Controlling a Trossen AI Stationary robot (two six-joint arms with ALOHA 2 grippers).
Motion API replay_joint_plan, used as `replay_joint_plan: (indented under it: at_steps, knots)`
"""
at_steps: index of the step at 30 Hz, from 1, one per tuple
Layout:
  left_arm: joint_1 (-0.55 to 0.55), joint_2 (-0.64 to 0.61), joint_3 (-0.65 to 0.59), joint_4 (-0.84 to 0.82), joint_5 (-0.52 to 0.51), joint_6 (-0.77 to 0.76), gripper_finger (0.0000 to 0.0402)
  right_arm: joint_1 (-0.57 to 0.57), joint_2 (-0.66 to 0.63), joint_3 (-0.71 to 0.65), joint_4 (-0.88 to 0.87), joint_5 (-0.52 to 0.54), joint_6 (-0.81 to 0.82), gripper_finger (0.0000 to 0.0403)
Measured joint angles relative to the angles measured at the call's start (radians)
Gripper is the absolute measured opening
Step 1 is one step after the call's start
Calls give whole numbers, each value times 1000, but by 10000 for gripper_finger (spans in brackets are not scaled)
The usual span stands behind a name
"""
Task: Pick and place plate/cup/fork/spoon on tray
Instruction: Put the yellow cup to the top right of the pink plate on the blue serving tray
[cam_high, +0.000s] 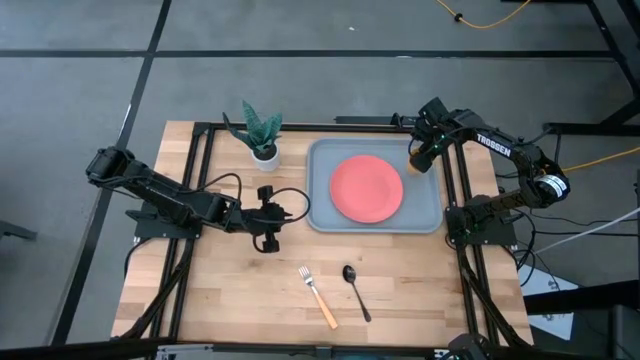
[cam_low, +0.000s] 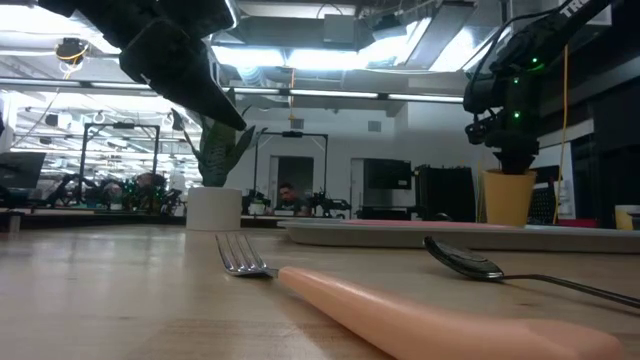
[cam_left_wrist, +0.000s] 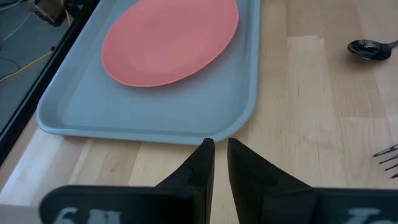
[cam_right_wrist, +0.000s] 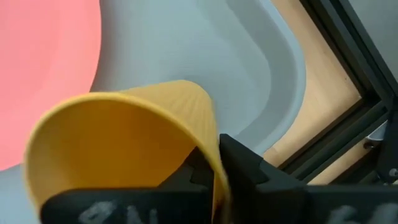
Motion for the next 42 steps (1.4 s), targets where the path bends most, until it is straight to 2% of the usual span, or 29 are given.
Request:
replay_joint_plan:
  at_steps: [9,34,42]
  knots:
    - [0,0,0,0,0,0,39,0,0,0,-4,-20,-2,86]
    - [0,0,0,0,0,0,39,1,-1,0,13,-20,3,88]
    - [0,0,0,0,0,0,39,1,-8,33,2,13,0,88]
